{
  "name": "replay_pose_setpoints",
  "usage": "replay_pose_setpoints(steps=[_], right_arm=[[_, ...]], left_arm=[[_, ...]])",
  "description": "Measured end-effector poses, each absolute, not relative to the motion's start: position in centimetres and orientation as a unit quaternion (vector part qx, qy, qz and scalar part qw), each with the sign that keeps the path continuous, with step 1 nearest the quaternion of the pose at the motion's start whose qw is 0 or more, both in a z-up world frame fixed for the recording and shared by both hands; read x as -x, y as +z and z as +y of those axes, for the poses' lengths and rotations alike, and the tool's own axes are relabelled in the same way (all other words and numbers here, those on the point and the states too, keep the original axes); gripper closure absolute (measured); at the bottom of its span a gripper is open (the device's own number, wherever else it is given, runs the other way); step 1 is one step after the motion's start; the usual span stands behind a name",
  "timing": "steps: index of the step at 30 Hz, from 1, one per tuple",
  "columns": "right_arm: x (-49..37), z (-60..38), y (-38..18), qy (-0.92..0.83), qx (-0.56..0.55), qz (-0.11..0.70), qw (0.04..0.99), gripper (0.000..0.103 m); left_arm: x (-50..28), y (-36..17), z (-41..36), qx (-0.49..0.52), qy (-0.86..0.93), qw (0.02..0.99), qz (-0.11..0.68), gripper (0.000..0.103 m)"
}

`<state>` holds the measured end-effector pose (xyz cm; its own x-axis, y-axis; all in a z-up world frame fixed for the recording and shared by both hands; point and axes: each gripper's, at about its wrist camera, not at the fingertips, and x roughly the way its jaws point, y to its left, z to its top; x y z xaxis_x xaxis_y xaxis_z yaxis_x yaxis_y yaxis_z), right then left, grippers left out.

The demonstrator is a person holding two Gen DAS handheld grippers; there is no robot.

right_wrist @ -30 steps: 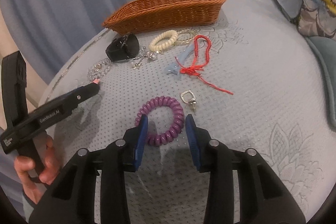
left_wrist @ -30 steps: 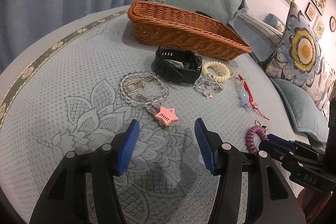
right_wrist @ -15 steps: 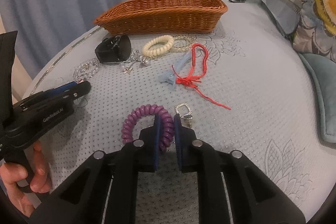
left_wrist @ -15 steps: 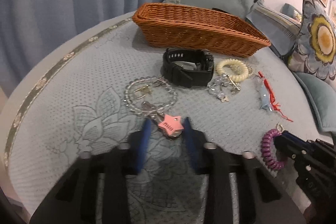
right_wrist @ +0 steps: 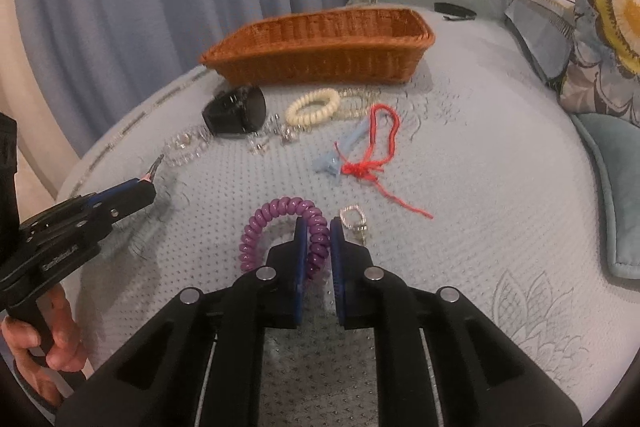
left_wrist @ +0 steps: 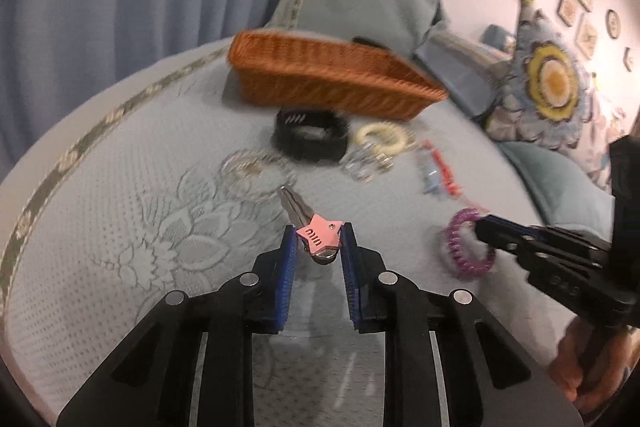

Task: Organize jewelry
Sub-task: 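Carry both items into the wicker basket and open both tools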

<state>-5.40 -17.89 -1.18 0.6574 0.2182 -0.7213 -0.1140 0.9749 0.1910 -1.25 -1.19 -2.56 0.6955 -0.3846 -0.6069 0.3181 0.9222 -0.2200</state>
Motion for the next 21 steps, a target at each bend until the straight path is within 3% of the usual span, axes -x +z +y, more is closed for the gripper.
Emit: replay_pose_setpoints(steps=[11, 17, 21], right_arm=[[3.0, -18.9, 4.1, 0.092, -0.067, 0.341, 0.933, 0.094], [-3.6, -20.2, 8.3, 0.075, -0.077, 0.283, 0.953, 0.094], [-9.7, -21.0, 8.9, 0.076, -0.096, 0.295, 0.948, 0.094]], left_arm=[[0.3, 2.7, -2.4, 0.042, -0.212, 0.937, 0.274, 0.083], [-5.7, 6.7, -3.0, 0.043, -0.223, 0.946, 0.231, 0.083], [-11.1, 7.6, -4.0, 0.042, -0.232, 0.941, 0.241, 0.083]])
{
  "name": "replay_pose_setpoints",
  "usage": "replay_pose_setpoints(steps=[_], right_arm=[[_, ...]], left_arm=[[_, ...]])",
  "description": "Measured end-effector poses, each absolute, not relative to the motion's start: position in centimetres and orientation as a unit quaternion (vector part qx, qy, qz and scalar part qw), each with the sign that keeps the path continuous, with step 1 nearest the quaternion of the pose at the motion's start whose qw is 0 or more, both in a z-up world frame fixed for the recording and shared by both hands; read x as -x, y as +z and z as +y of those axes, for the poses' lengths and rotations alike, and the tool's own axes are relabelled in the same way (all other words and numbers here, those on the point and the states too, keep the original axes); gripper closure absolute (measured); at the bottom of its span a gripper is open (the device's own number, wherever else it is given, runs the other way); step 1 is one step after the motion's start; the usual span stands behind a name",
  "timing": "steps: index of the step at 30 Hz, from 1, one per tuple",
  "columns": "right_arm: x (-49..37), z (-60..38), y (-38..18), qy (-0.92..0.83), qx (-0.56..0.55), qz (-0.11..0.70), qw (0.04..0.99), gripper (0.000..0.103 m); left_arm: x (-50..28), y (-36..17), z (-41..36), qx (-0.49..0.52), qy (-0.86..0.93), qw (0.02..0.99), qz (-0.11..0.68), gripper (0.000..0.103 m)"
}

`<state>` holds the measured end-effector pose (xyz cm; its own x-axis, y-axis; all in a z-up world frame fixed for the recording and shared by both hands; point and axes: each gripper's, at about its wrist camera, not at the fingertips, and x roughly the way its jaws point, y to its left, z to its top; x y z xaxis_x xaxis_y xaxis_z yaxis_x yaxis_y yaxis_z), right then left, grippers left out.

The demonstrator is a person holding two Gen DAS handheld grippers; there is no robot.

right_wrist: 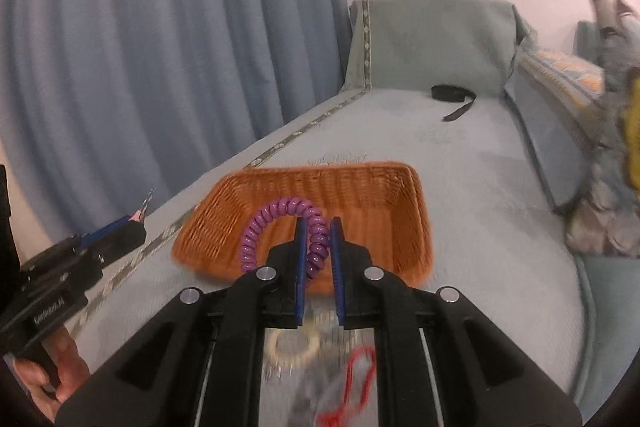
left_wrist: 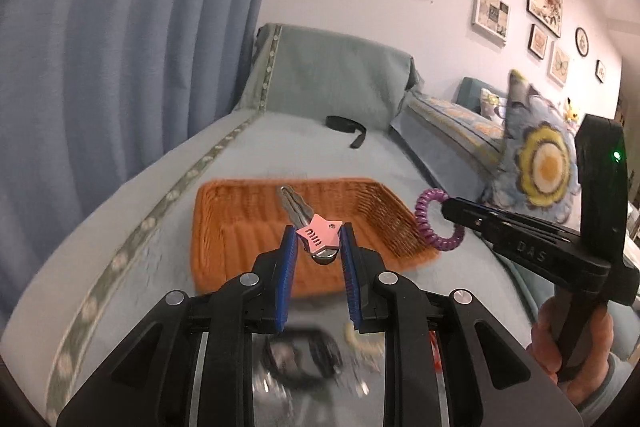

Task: Organize jewelry
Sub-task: 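Carry both items into the wicker basket and open both tools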

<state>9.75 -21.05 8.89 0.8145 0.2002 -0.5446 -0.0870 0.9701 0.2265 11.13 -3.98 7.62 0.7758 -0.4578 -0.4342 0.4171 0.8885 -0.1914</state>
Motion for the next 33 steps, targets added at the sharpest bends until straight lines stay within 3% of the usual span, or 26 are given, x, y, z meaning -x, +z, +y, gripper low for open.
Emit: replay_pose_setpoints(steps=[8, 16, 18, 20, 22, 23, 33], right_arm=[[-19.7, -21.9, 4.0, 0.063, -0.125, 0.391, 0.91, 0.094], [-21.5, -22.2, 0.7, 0.034, -0.124, 0.441, 0.888, 0.093], [-21.5, -22.7, 0.4, 0.034, -0.133, 0.442, 0.886, 0.093], [-21.1, -22.8, 0.8, 0.029, -0.13, 0.44, 0.888, 0.086], [-20.8, -22.9, 1.3, 0.024, -0.126, 0.436, 0.891, 0.046], [-20.4, -23.1, 1.7, 0.027, -0.13, 0.427, 0.895, 0.043], [-13.1, -23.0, 6.8, 0.062, -0.103, 0.35, 0.929, 0.042]], left_arm=[[-19.5, 3.6, -6.3, 0.045, -0.234, 0.915, 0.327, 0.083], [-21.6, 0.7, -7.3, 0.033, -0.229, 0.899, 0.371, 0.082], [-21.5, 0.7, -7.1, 0.037, -0.231, 0.898, 0.372, 0.076], [-21.1, 0.9, -6.6, 0.045, -0.231, 0.899, 0.368, 0.048], [-20.2, 1.7, -5.9, 0.059, -0.243, 0.901, 0.354, 0.046], [-19.8, 2.0, -5.6, 0.065, -0.247, 0.902, 0.348, 0.046], [-11.8, 7.6, 0.2, 0.107, -0.255, 0.925, 0.261, 0.044]])
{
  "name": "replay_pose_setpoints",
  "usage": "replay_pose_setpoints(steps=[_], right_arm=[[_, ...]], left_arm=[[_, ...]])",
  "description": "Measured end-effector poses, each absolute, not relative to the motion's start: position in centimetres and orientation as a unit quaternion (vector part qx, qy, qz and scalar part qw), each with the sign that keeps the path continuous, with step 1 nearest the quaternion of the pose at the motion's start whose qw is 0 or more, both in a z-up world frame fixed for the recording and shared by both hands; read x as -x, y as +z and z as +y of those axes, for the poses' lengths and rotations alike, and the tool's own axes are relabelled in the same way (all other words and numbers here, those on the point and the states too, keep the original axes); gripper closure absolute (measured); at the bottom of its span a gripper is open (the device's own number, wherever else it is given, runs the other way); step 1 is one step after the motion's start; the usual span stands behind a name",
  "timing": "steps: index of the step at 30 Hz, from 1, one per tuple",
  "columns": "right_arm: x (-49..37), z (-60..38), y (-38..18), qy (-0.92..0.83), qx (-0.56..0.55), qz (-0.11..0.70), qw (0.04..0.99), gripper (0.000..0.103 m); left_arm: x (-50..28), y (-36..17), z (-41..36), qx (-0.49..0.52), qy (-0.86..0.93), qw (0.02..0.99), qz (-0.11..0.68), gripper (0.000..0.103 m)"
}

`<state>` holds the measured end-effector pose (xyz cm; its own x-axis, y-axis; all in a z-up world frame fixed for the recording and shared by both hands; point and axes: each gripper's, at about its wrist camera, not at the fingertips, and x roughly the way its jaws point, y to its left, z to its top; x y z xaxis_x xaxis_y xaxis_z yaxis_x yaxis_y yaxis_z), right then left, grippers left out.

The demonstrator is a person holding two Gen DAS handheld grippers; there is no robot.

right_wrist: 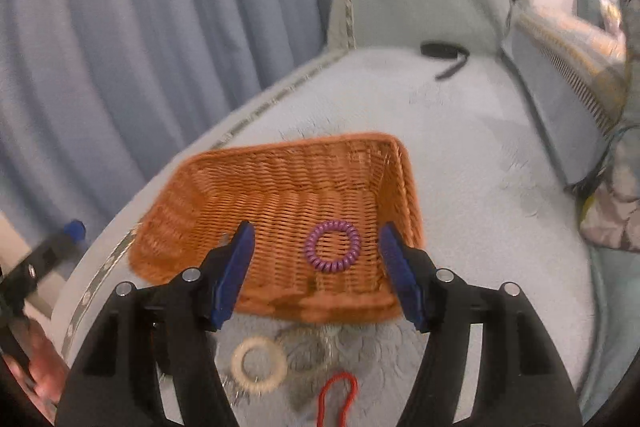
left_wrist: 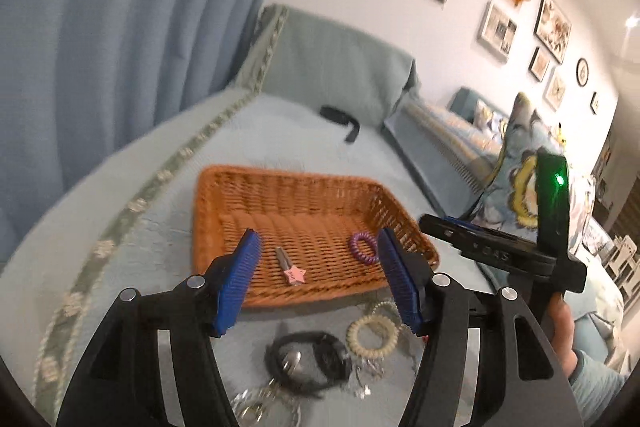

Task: Organize jewelry
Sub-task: 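Carry both items into the wicker basket and open both tools, then grasp the silver charm with the right tool while the left tool grasps the clear bead bracelet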

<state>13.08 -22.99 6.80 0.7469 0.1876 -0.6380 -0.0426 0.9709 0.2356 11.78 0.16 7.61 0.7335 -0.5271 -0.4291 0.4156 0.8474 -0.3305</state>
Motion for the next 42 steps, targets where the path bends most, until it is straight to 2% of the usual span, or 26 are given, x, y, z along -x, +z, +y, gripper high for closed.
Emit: replay_pose_setpoints(steps=[10, 15, 20, 25, 28, 32, 34, 42], right_arm=[[-2.0, -22.0, 10.3, 0.092, -0.063, 0.279, 0.954, 0.042], [2.8, -21.3, 7.8, 0.089, -0.047, 0.29, 0.952, 0.042], [4.7, -21.4, 3.2, 0.087, -0.055, 0.341, 0.934, 0.042], [4.5, -21.5, -0.9, 0.086, -0.06, 0.388, 0.916, 0.061], [4.3, -21.3, -1.8, 0.087, -0.055, 0.398, 0.912, 0.065], [4.3, -20.1, -2.3, 0.088, -0.033, 0.405, 0.91, 0.065], [4.3, -19.8, -2.6, 0.088, -0.026, 0.41, 0.908, 0.069], [4.3, -19.2, -2.9, 0.086, -0.011, 0.413, 0.907, 0.069]], left_arm=[[-3.8, 8.9, 3.9, 0.128, -0.238, 0.937, 0.222, 0.044], [-1.6, 6.4, 4.4, 0.132, -0.224, 0.936, 0.237, 0.044], [-1.2, 2.4, 4.7, 0.149, -0.213, 0.925, 0.277, 0.045], [-1.9, -1.0, 4.8, 0.161, -0.194, 0.916, 0.313, 0.046], [-2.3, -2.4, 4.8, 0.151, -0.18, 0.915, 0.329, 0.046], [-3.1, -3.8, 4.3, 0.142, -0.162, 0.91, 0.354, 0.051], [-3.6, -4.5, 3.8, 0.134, -0.154, 0.907, 0.368, 0.054], [-6.4, -4.7, 2.0, 0.099, -0.125, 0.905, 0.394, 0.056]])
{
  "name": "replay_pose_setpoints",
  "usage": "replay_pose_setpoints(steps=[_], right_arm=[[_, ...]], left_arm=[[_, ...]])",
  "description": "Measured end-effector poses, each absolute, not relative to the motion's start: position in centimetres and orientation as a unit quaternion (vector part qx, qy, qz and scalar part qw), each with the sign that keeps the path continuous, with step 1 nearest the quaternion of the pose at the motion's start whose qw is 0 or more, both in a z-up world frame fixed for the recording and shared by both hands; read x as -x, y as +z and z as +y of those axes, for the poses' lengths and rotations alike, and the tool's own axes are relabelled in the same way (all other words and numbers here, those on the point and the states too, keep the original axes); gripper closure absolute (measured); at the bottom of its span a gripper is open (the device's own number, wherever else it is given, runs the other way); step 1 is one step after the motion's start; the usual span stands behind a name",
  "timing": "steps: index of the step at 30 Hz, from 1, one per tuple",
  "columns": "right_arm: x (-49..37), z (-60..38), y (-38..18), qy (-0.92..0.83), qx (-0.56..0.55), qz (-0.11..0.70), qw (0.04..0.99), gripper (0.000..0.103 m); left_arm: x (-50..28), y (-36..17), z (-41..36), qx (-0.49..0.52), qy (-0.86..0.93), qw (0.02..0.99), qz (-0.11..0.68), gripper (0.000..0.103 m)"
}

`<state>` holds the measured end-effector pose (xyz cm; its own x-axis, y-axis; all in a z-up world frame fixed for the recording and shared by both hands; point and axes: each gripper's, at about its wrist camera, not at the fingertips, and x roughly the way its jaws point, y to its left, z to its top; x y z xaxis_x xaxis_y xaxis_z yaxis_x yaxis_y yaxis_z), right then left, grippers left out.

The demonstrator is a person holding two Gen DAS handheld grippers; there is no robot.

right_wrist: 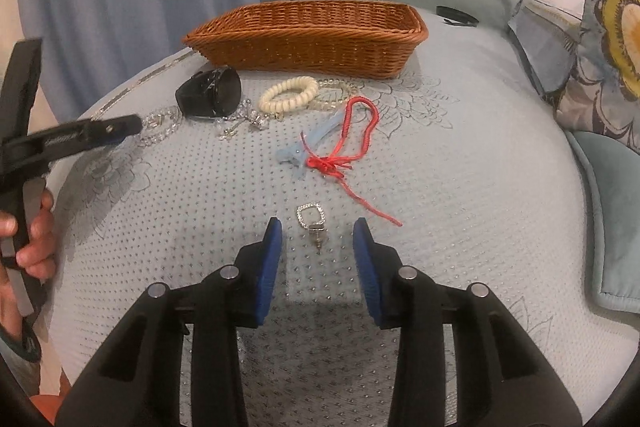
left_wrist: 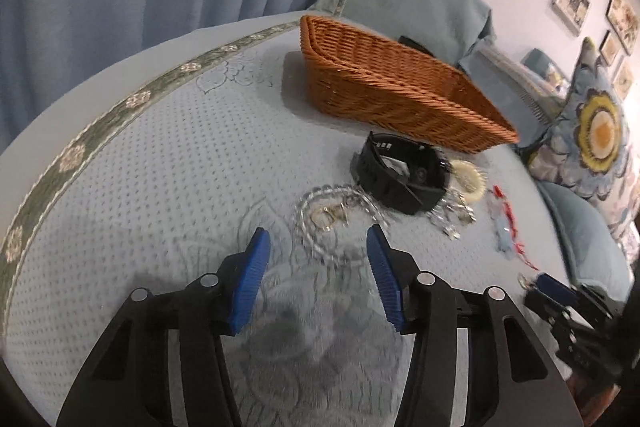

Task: Organize jewelry
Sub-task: 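Grasp the silver charm with the right tool while the left tool grasps the clear bead bracelet, then carry the charm and bead bracelet into the basket and release both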

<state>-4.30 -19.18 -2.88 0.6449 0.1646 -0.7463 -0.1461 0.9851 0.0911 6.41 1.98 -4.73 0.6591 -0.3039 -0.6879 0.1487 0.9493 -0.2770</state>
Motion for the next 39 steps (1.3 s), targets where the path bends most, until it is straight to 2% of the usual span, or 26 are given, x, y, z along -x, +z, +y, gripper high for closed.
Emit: replay_pose_setpoints(steps=[2, 6, 8, 11, 14, 16, 17, 27, 39], right_arm=[[4.3, -18.9, -2.9, 0.086, -0.005, 0.412, 0.907, 0.069], [4.5, -18.8, -2.9, 0.091, -0.001, 0.411, 0.907, 0.069], [4.5, -18.9, -2.9, 0.092, -0.002, 0.412, 0.907, 0.069], [4.3, -18.9, -2.9, 0.091, -0.004, 0.414, 0.906, 0.073], [4.0, -19.0, -3.0, 0.089, -0.009, 0.417, 0.905, 0.078], [3.8, -19.0, -3.0, 0.087, -0.009, 0.418, 0.904, 0.086], [3.9, -18.9, -3.0, 0.089, -0.008, 0.417, 0.904, 0.094], [5.1, -18.3, -2.2, 0.106, 0.005, 0.385, 0.917, 0.094], [5.6, -19.0, -1.7, 0.111, -0.014, 0.37, 0.922, 0.094]], left_arm=[[-6.9, -4.9, 1.4, 0.079, -0.107, 0.908, 0.398, 0.065], [-6.8, -4.9, 0.6, 0.036, -0.077, 0.915, 0.396, 0.076], [-6.6, -4.9, 0.8, 0.031, -0.069, 0.916, 0.393, 0.086], [-6.5, -4.9, 1.4, 0.039, -0.068, 0.916, 0.394, 0.093], [-6.5, -4.9, 1.7, 0.043, -0.071, 0.916, 0.393, 0.095], [-6.4, -4.9, 1.5, 0.038, -0.069, 0.916, 0.393, 0.096], [-6.3, -4.8, 1.5, 0.037, -0.069, 0.917, 0.392, 0.096], [-4.5, -4.3, 2.7, 0.093, -0.111, 0.916, 0.375, 0.097], [-2.8, 0.0, 2.1, 0.135, -0.21, 0.913, 0.322, 0.097]])
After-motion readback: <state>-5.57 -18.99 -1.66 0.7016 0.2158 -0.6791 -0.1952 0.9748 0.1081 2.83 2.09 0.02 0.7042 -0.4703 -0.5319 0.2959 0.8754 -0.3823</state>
